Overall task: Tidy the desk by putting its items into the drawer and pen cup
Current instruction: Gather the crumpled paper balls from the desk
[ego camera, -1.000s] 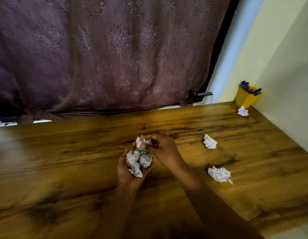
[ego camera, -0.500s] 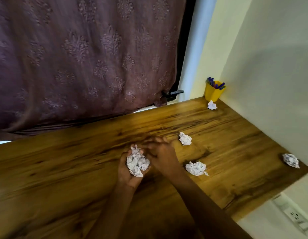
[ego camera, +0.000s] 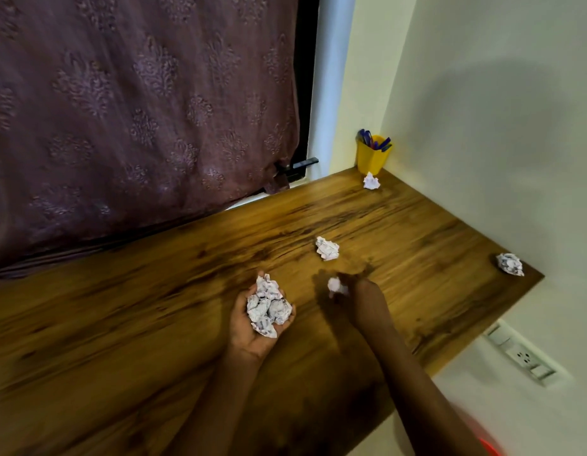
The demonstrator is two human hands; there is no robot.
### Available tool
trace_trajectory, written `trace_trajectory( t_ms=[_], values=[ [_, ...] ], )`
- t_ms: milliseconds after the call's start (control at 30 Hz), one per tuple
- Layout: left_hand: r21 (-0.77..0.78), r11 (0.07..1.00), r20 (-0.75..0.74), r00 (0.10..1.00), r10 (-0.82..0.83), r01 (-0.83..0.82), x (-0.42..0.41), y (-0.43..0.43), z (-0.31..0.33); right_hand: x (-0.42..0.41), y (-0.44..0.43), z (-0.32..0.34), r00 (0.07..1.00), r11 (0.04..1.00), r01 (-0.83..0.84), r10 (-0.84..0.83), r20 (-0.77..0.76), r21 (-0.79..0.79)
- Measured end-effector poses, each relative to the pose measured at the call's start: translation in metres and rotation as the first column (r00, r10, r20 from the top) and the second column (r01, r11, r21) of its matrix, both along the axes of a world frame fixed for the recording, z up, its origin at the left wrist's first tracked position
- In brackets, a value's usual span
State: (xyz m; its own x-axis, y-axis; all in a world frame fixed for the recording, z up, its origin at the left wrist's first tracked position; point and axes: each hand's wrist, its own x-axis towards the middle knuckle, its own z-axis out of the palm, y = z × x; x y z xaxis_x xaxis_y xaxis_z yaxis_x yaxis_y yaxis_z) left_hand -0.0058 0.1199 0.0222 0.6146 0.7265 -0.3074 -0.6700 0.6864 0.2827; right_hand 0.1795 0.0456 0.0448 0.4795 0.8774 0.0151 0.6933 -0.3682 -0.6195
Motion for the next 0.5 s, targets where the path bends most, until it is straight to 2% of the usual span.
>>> trace_trajectory(
  t_ms=[100,167,233,333,400,500],
  values=[
    [-0.003,0.999,-0.023,0.999,-0.046,0.046,0.005,-0.006,0.003,-0.031,-0.001,0.048,0.966,0.974,-0.079,0.127,-0.224,0.211],
    [0.019,0.999,-0.021,0.999,-0.043,0.044,0.011,-0.009,0.006,-0.054,0.0,0.068,0.933,0.956,-0.138,0.213,-0.289,0.26],
    [0.017,0.999,-0.022,0.998,-0.052,0.052,0.016,-0.014,0.014,-0.072,0.002,0.067,0.948,0.942,-0.225,0.271,-0.168,0.249],
    [-0.027,0.999,0.044,0.999,-0.022,0.024,0.022,-0.017,0.021,-0.083,0.005,0.052,0.973,0.945,-0.229,0.216,0.08,0.232],
    [0.033,0.999,0.082,0.996,-0.027,0.024,0.024,-0.02,0.021,-0.084,0.006,0.045,0.976,0.947,-0.198,0.166,0.145,0.253],
    [0.097,0.994,0.023,0.998,-0.059,0.057,0.032,-0.027,0.015,-0.08,0.009,0.045,0.958,0.961,-0.233,0.201,0.203,0.15]
  ],
)
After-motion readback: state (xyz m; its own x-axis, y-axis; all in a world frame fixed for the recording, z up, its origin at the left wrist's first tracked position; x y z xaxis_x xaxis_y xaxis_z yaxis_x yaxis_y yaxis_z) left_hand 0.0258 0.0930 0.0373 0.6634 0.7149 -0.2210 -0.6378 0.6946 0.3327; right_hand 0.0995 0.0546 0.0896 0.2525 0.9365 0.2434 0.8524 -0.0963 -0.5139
